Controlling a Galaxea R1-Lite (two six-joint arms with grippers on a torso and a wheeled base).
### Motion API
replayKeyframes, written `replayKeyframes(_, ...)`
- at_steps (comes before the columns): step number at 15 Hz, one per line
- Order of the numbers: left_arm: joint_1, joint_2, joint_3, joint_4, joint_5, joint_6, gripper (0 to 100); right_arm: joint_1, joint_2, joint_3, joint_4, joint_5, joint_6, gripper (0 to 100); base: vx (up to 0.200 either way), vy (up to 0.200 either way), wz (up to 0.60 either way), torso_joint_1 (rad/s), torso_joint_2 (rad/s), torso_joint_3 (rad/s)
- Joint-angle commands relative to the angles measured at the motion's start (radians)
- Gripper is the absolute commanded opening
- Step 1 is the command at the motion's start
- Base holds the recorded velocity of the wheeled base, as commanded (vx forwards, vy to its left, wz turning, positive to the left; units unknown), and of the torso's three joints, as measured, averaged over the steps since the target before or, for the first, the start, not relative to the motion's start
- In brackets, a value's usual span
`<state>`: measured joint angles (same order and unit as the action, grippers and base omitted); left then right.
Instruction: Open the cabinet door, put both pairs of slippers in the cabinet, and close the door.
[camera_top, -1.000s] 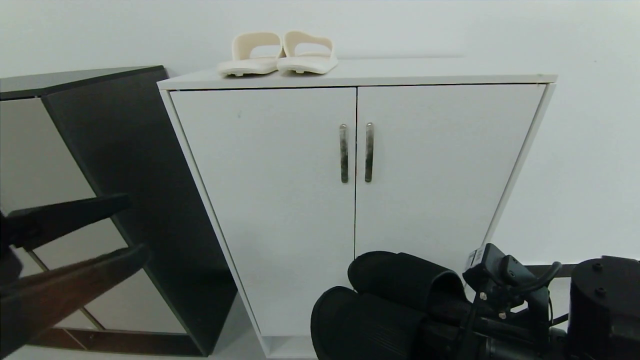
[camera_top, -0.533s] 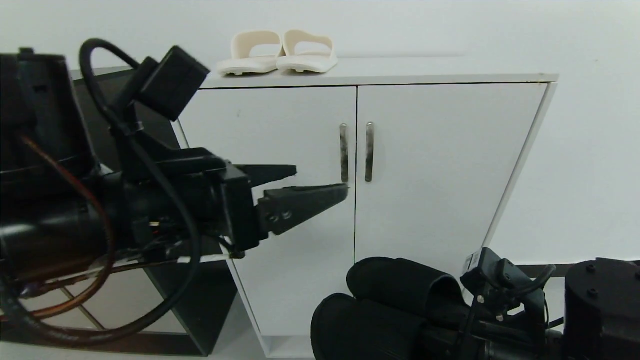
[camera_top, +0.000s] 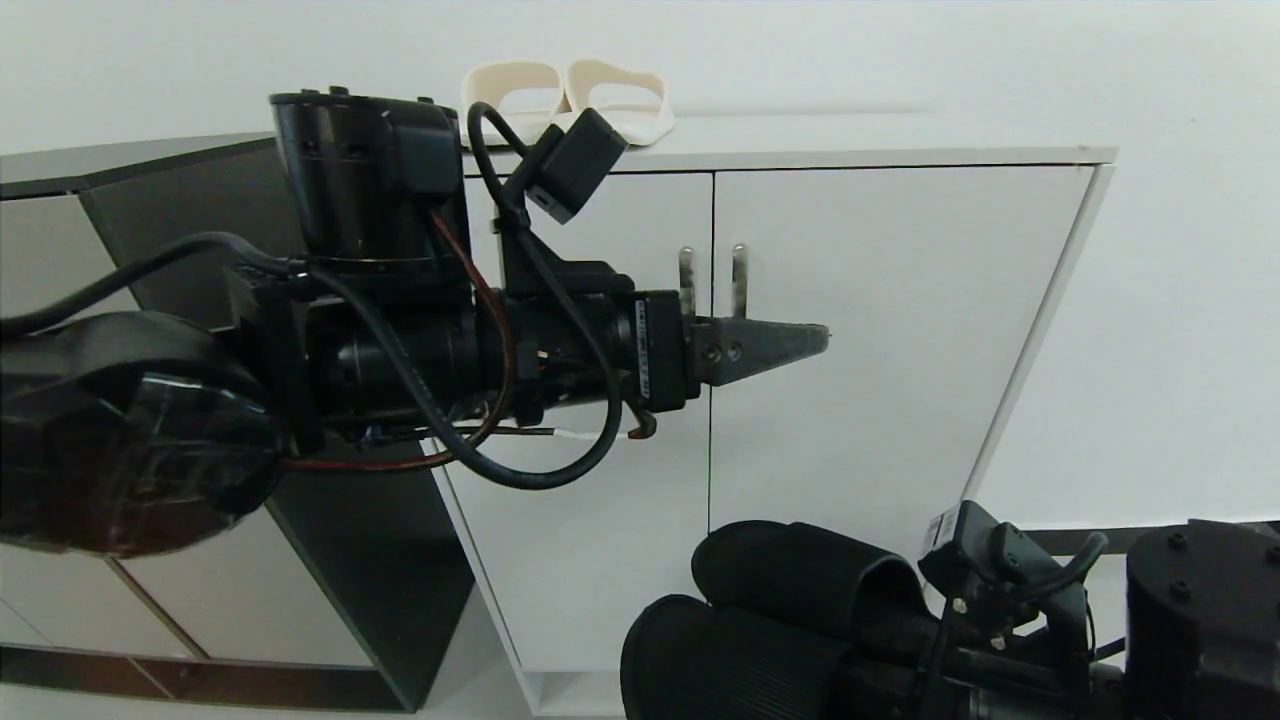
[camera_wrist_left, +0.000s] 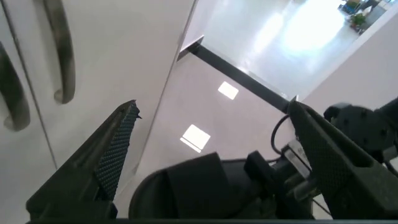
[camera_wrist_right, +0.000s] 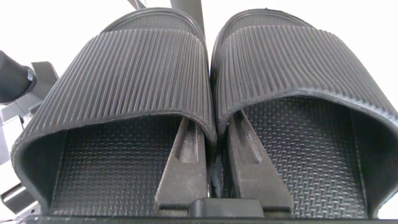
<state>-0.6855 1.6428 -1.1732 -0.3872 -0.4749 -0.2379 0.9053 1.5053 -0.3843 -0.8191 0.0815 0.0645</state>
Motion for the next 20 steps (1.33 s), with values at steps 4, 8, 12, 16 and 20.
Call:
replayKeyframes(4,-0.022,0.057,-0.077,-0.005,0.056,-0.003,100,0.0,0.012,0.008,0.0,0.004,0.001,0,0.0,0.0,0.0,0.0,0.0,0.0)
replayKeyframes(8,-0.02,0.1,-0.128,-0.007,0.133,-0.006,100,0.0,0.015,0.015,0.0,0.004,0.0,0,0.0,0.0,0.0,0.0,0.0,0.0)
replayKeyframes(12,-0.014,0.14,-0.151,-0.027,0.2,-0.006,100,0.0,0.019,0.018,-0.002,0.004,0.0,0,0.0,0.0,0.0,0.0,0.0,0.0)
replayKeyframes(16,-0.005,0.19,-0.195,-0.025,0.248,-0.006,100,0.0,0.019,0.03,-0.002,0.006,-0.006,0,0.0,0.0,0.0,0.0,0.0,0.0)
replayKeyframes(20,0.029,0.221,-0.217,-0.025,0.246,-0.008,100,0.0,0.019,0.035,-0.002,0.007,-0.008,0,0.0,0.0,0.0,0.0,0.0,0.0)
